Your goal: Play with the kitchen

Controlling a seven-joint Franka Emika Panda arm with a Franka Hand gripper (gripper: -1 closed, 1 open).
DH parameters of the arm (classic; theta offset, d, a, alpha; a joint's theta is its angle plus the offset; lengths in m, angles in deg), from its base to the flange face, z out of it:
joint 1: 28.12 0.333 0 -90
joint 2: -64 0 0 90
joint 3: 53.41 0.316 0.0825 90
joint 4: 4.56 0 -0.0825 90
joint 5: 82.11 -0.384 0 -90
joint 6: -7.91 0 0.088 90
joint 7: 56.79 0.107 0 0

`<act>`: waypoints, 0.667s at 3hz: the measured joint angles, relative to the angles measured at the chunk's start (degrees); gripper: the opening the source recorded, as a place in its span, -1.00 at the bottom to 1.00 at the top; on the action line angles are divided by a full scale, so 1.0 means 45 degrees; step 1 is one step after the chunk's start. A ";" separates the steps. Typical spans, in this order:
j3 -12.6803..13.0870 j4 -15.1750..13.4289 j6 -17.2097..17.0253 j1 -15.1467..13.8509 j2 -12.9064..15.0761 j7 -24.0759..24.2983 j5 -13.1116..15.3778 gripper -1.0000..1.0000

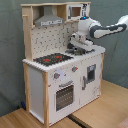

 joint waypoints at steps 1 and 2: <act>0.1184 0.0019 -0.0294 0.0005 -0.0012 0.0693 -0.0015 1.00; 0.2237 0.0394 -0.0991 -0.0125 -0.0012 0.1026 -0.0014 1.00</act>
